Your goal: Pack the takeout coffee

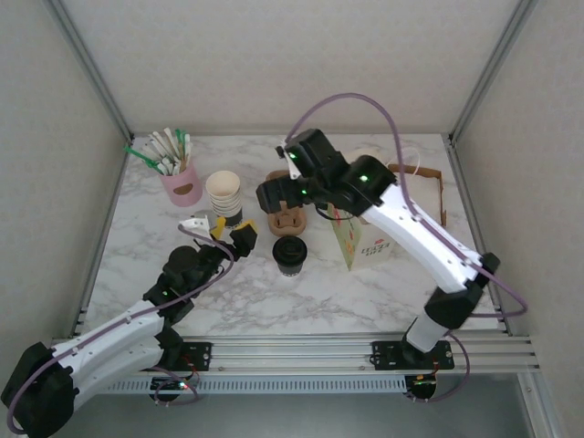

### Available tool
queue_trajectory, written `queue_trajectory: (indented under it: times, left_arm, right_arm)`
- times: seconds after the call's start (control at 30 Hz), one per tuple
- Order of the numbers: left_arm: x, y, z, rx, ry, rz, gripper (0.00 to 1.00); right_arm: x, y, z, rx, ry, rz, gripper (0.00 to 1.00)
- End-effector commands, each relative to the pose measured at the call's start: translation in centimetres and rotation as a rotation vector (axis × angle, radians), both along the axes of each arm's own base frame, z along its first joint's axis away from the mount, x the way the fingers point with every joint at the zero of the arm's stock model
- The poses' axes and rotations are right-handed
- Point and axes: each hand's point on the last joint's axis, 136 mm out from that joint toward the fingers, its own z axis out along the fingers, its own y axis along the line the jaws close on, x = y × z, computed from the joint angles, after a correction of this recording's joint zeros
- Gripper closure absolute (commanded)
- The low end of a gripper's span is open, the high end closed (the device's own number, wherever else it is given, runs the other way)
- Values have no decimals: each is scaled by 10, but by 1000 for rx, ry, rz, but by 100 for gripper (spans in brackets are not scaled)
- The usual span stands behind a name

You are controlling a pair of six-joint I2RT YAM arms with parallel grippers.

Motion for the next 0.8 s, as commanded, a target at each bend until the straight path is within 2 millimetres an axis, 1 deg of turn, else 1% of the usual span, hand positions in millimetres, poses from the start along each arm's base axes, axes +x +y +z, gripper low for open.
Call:
queue_trajectory:
  times: [0.0,0.07,0.1,0.2,0.33,0.47,0.6,0.67,0.77]
  left_arm:
    - [1,17,-1,-9,-29,87,0]
    - [2,24,-5,-16,-18,123,0]
    - [2,26,-6,-22,-17,130,0]
    - [4,28,-8,-34,-9,132,0]
    - [12,25,-19,-58,42,109,0]
    - [21,10,-29,-90,104,23,0]
    - [28,-3,-41,-98,163,-36,0]
    - [30,-5,-43,-107,174,-46,0]
    - [30,-4,-45,-105,177,-38,0]
  right_arm:
    - [13,9,-19,-83,22,-22,1]
    - [22,18,-31,-121,37,-29,1]
    - [27,21,-34,-140,38,-37,1]
    - [41,26,-48,-212,49,-66,2]
    - [59,27,-73,-276,71,-109,12]
    - [76,27,-94,-274,120,-146,21]
    - [90,19,-116,-281,184,-193,31]
    - [97,14,-129,-286,219,-216,36]
    - [106,12,-144,-288,249,-238,42]
